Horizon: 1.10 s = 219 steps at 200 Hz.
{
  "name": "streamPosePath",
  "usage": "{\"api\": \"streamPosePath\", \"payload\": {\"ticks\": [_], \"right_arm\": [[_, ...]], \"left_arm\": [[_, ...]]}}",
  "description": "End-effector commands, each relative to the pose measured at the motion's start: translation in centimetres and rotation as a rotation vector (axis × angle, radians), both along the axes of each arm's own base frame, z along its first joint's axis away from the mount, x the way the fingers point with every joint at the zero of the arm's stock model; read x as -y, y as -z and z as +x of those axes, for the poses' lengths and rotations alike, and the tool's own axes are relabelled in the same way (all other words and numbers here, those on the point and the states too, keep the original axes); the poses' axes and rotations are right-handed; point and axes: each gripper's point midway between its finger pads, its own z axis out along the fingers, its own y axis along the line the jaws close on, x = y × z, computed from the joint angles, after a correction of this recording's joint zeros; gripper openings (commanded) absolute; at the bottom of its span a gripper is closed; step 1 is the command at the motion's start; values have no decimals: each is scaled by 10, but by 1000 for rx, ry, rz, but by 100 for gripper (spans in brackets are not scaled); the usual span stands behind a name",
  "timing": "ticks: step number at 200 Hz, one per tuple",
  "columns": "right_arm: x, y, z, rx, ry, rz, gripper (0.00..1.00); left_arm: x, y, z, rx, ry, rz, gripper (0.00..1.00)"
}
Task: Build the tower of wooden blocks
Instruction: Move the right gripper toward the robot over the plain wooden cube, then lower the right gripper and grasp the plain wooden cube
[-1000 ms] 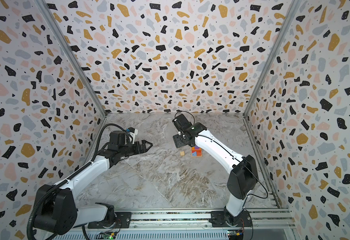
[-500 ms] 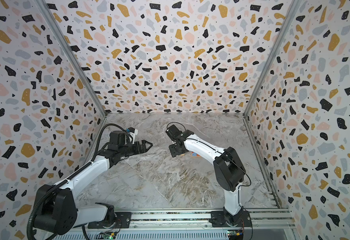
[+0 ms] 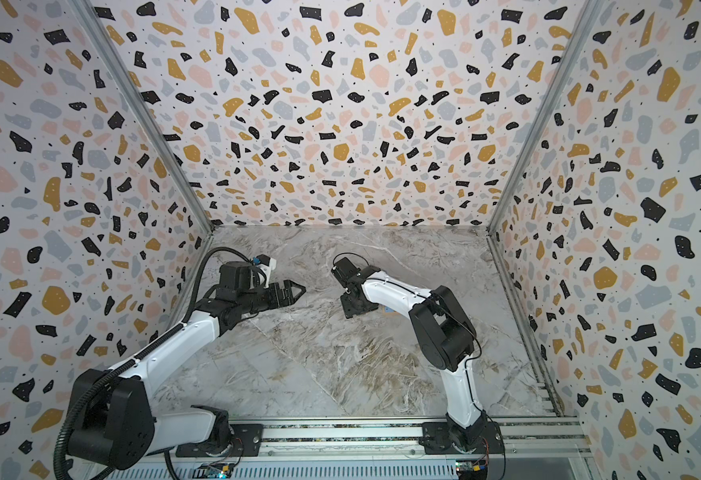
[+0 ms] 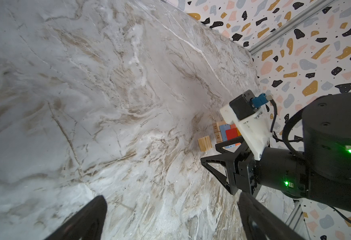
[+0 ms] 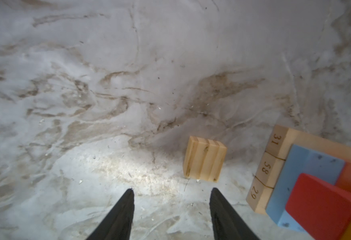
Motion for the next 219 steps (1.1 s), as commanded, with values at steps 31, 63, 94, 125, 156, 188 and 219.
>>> {"api": "streamPosePath", "payload": {"ticks": [31,63,94,125,156,188,219], "right_arm": [[12,6,11,-1,51,-12,60],[13,8,14,-3,48,-8,60],[13,12,17,-12,51,-5,59],[10,16,21,-19,48,5,54],[7,19,23,-23,43,8,47],[7,19,24,-21,42,3,36],[7,7,20,-4,34,8,22]], "left_arm": [[0,-7,1,31,8,-6,100],[0,-7,1,33,7,-5,100],[0,-7,0,32,7,-5,100],[0,-7,1,35,7,-5,100],[0,-7,0,35,8,-3,100],[0,-8,0,36,7,-3,100],[0,-8,0,35,7,-4,100]]}}
